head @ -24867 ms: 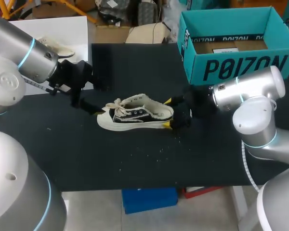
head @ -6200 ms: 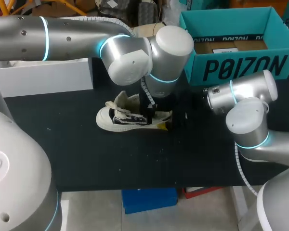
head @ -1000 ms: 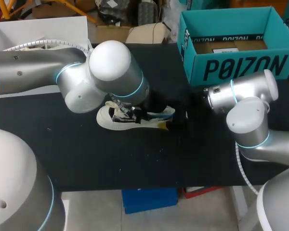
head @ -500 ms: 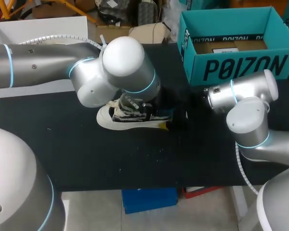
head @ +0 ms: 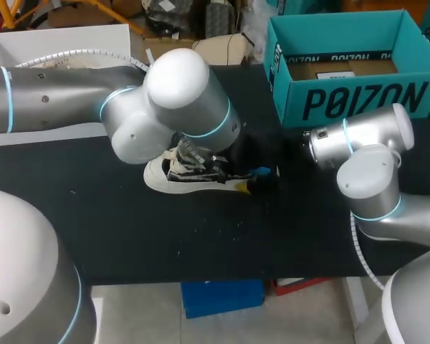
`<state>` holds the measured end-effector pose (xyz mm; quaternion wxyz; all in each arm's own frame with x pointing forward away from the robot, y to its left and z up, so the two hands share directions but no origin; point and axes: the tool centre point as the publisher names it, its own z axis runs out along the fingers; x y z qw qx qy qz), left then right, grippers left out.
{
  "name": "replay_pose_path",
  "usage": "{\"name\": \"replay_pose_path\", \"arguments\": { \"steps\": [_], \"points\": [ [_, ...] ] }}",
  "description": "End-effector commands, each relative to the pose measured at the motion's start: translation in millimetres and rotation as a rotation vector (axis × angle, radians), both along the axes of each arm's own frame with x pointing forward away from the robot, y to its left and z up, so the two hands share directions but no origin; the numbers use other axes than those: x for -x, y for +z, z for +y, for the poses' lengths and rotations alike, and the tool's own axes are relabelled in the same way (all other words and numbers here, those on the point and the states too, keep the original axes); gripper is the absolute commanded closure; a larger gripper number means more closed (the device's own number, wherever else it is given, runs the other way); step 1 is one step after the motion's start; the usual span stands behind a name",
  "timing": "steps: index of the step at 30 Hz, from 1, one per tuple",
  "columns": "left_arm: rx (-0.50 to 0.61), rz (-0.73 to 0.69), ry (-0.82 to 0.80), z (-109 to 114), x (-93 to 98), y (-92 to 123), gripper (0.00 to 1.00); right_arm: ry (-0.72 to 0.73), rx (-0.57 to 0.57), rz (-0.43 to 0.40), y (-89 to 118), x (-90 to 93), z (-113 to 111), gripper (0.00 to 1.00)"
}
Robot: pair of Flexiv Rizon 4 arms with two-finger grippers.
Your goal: Take the shoe out of the shoebox, open the shoe tongue, remove and reinsert the insole, then place the shoe into the shoebox
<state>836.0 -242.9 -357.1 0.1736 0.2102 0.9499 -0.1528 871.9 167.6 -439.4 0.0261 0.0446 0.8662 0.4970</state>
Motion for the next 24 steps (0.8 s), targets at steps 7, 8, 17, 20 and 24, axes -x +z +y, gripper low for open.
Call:
{"name": "replay_pose_path", "arguments": {
  "steps": [7, 8, 17, 20, 24],
  "points": [
    [0.322, 0.083, -0.171, -15, 24.4, 57, 1.00, 0.000, 0.001, 0.001, -2, -1.7, 2, 1.00],
    [0.356, 0.091, -0.189, -21, 27.2, 65, 1.00, 0.000, 0.001, 0.001, -2, -1.7, 2, 1.00],
    [0.500, 0.220, -0.237, -54, 43.2, 125, 1.00, 0.000, 0.001, 0.001, -2, -1.7, 2, 1.00],
    [0.500, 0.220, -0.237, -54, 43.2, 125, 1.00, 0.000, 0.001, 0.001, -2, -1.7, 2, 1.00],
    [0.500, 0.220, -0.237, -54, 43.2, 125, 1.00, 0.000, 0.001, 0.001, -2, -1.7, 2, 1.00]
  ]
}}
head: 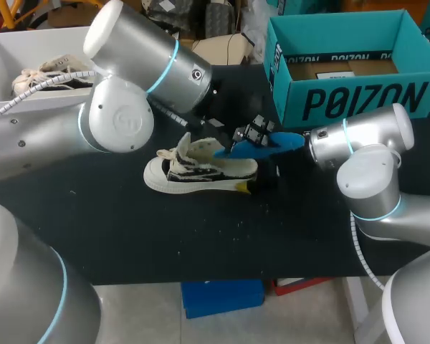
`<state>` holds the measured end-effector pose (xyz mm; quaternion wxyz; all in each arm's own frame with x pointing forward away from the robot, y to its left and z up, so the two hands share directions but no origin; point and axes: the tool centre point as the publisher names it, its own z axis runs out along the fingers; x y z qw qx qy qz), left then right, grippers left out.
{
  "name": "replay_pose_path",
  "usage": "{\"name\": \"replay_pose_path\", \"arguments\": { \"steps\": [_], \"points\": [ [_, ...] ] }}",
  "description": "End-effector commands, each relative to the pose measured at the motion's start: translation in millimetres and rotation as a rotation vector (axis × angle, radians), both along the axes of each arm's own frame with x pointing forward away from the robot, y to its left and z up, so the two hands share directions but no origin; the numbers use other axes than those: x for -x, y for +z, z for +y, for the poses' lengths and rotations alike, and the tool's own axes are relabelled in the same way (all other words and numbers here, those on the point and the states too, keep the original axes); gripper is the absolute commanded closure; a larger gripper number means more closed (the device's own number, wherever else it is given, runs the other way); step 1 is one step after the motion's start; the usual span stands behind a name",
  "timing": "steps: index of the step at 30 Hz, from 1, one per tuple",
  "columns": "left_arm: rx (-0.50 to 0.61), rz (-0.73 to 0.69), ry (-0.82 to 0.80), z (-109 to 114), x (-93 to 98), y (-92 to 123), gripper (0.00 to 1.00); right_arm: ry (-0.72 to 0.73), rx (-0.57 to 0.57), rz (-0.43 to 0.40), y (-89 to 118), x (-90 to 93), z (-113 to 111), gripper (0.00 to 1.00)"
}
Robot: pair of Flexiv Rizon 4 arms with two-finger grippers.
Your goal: Take the shoe out of the shoebox, open the shoe tongue, remove and reinsert the insole, then place the shoe into the shoebox
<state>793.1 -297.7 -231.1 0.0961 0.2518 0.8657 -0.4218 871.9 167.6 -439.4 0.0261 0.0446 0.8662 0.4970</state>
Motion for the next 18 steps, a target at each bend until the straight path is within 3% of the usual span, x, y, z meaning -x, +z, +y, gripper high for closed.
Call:
{"name": "replay_pose_path", "arguments": {
  "steps": [1, 9, 18],
  "points": [
    [0.003, -0.002, -0.001, 1, 0.3, -1, 1.00, 0.000, 0.001, 0.002, -2, -1.6, 2, 1.00],
    [0.003, -0.002, -0.001, 1, 0.3, -1, 1.00, 0.000, 0.001, 0.002, -2, -1.6, 2, 1.00],
    [0.266, 0.229, 0.071, 24, 27.2, 47, 1.00, 0.000, 0.001, 0.002, -2, -1.6, 2, 1.00]
  ]
}}
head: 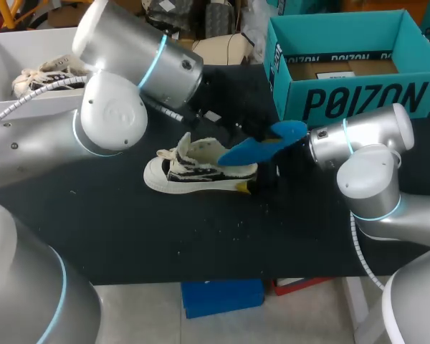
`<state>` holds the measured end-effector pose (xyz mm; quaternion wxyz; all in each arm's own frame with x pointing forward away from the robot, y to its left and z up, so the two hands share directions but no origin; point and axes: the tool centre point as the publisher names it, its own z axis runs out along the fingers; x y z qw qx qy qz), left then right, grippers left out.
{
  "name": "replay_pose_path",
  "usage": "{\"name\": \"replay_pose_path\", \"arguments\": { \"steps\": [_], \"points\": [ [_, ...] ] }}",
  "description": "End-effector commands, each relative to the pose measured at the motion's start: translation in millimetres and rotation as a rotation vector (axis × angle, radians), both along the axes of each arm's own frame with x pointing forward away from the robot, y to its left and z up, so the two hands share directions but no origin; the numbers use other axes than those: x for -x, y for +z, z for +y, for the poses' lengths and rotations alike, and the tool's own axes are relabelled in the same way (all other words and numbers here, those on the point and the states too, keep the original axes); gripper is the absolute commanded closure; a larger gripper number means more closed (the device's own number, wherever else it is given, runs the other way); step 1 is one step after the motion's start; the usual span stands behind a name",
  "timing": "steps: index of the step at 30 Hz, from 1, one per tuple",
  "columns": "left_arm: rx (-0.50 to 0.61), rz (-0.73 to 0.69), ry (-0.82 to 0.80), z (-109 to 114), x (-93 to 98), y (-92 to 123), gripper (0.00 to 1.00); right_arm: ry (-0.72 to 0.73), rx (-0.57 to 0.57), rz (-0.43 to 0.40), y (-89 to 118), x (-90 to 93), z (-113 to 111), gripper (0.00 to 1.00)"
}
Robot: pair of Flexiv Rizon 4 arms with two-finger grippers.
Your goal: Take the shoe out of the shoebox, open the shoe tongue, remove and reinsert the insole, then place the shoe into the shoebox
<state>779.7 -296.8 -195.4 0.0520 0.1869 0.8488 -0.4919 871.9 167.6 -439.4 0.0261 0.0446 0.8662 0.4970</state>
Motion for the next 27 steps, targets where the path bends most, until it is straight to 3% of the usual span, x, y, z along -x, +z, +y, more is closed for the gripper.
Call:
{"name": "replay_pose_path", "arguments": {
  "steps": [1, 12, 23, 27],
  "points": [
    [0.158, 0.082, 0.022, 24, 15.5, 16, 1.00, 0.000, 0.001, 0.002, -2, -1.6, 2, 1.00],
    [0.315, 0.265, 0.009, 24, 36.9, 66, 1.00, 0.000, 0.001, 0.002, -2, -1.6, 2, 1.00],
    [0.482, 0.564, 0.070, 26, 59.2, 116, 1.00, 0.000, 0.001, 0.002, -2, -1.6, 2, 1.00],
    [0.636, 0.654, 0.045, 26, 67.1, 140, 1.00, 0.000, 0.001, 0.002, -2, -1.6, 2, 1.00]
  ]
}}
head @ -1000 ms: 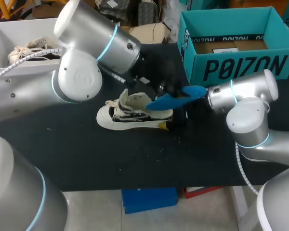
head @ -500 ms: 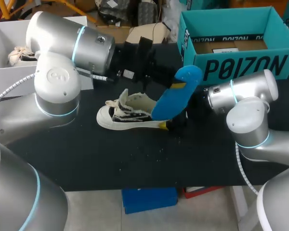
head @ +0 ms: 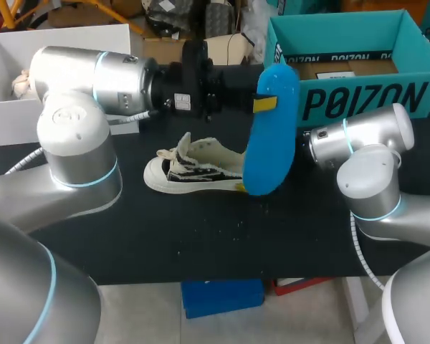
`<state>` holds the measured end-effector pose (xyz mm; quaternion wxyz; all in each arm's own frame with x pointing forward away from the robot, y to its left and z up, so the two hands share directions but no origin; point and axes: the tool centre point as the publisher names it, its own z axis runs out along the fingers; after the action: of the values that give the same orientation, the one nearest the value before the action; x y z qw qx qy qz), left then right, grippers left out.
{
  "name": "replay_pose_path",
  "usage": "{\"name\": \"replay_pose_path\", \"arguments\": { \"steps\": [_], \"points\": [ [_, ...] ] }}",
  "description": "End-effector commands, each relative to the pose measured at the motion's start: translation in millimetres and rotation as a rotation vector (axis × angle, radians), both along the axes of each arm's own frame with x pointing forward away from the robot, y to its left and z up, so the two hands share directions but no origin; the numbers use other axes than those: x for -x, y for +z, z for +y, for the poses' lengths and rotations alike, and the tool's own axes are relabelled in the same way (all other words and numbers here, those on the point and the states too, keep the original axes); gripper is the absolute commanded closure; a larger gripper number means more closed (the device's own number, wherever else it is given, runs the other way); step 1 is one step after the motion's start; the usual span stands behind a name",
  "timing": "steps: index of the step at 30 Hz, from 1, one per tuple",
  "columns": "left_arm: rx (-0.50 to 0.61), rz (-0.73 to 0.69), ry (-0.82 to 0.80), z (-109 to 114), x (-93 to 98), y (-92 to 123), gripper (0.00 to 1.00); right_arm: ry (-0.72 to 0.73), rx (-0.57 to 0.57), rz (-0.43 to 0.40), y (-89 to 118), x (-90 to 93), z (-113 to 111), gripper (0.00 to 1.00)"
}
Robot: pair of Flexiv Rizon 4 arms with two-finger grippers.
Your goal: Take the shoe out of the shoebox, open the shoe tongue, remove and reinsert the insole, then place the shoe into the shoebox
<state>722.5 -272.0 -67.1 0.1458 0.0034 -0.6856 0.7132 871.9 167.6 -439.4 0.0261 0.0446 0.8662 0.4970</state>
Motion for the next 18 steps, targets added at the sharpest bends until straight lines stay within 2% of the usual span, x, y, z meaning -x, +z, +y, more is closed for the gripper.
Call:
{"name": "replay_pose_path", "arguments": {
  "steps": [1, 3, 18],
  "points": [
    [0.164, 0.065, 0.030, 1.7, 12.0, 18.1, 1.00, 0.000, 0.001, 0.002, -2.1, -1.6, 1.6, 1.00],
    [0.176, 0.054, 0.043, 3.4, 15.0, 25.2, 1.00, 0.000, 0.001, 0.002, -2.1, -1.6, 1.6, 1.00],
    [0.176, 0.054, 0.043, 3.4, 15.0, 25.2, 1.00, 0.000, 0.001, 0.002, -2.1, -1.6, 1.6, 1.00]
  ]
}}
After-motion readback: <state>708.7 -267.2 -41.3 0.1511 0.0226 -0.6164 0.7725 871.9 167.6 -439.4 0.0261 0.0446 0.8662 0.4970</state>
